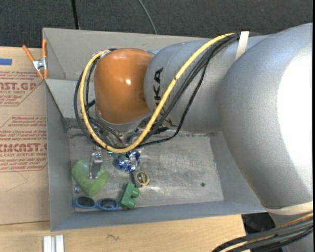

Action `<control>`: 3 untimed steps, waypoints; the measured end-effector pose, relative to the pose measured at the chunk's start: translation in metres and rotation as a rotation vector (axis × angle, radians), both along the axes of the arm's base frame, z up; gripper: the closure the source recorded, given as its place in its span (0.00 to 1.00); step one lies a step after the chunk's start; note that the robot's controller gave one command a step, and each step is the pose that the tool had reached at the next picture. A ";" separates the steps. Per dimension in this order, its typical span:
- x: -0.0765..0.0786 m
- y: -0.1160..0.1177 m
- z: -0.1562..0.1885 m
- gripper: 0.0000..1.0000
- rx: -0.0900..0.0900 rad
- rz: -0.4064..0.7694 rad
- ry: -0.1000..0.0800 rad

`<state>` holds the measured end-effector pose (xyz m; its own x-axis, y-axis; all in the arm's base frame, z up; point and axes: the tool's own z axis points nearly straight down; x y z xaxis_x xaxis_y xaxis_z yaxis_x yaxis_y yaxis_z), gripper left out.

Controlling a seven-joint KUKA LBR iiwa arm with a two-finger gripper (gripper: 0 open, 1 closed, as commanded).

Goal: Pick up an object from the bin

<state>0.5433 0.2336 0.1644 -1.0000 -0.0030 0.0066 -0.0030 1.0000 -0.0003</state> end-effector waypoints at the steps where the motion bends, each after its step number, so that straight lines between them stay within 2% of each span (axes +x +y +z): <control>1: -0.060 0.004 -0.088 0.00 0.004 0.223 -0.017; 2: -0.061 0.005 -0.086 1.00 0.005 0.222 -0.011; 3: -0.040 0.004 0.074 1.00 0.004 0.560 -0.016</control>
Offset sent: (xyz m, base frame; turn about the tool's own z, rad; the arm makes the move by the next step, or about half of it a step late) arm -0.0621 0.0032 -0.0879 -0.2236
